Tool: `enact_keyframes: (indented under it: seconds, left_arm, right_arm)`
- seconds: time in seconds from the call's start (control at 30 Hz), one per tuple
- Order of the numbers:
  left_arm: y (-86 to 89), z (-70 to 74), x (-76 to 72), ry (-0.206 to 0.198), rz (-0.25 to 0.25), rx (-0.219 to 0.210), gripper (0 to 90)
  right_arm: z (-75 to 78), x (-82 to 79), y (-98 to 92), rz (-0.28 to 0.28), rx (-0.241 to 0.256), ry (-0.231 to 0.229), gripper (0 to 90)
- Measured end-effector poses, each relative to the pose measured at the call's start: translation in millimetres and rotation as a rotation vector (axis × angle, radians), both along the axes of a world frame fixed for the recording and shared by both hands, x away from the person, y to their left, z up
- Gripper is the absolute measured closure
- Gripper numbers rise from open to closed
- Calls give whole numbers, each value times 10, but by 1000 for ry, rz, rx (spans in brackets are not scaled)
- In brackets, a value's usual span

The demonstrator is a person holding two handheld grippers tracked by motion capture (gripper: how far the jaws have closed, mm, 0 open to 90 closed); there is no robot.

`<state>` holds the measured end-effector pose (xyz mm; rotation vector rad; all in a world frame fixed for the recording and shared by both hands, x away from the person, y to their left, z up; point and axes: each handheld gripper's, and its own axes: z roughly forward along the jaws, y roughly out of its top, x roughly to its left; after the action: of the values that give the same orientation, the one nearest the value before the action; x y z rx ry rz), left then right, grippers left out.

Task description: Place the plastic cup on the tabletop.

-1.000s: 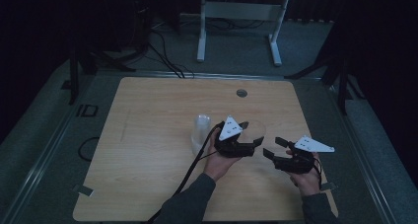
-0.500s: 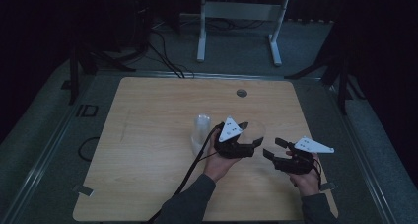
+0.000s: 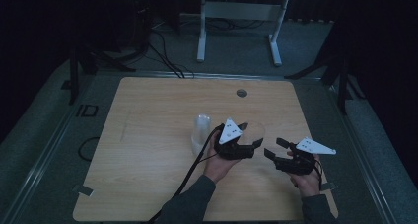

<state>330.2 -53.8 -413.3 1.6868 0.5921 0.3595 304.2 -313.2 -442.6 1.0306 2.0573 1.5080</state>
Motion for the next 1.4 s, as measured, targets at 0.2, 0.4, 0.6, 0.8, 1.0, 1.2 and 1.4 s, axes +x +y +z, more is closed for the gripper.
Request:
enact_keyframes:
  seconds: [0.2, 0.4, 0.6, 0.8, 1.0, 1.2, 1.4]
  left_arm:
    - [-4, -17, -5, -3, -2, 5, 279]
    - [-5, -43, -6, -1, -1, 8, 279]
    - [-2, -71, -4, 2, 3, 13, 279]
    - [15, -104, 2, 3, 8, 12, 279]
    - [21, -159, 8, 13, 17, 17, 279]
    - [28, -196, 8, 14, 25, 23, 279]
    - [39, -232, 12, 16, 32, 27, 279]
  right_arm:
    - [-1, -7, -5, -1, 2, -2, 272]
    - [7, -15, -15, -5, 6, -8, 275]
    - [8, -23, -15, -3, 9, -8, 275]
    - [6, -26, -23, -5, 10, -9, 275]
    - [4, -26, -23, -6, 13, -10, 275]
    - [3, -27, -27, -4, 15, -9, 275]
    - [-1, -27, -28, -5, 15, -9, 275]
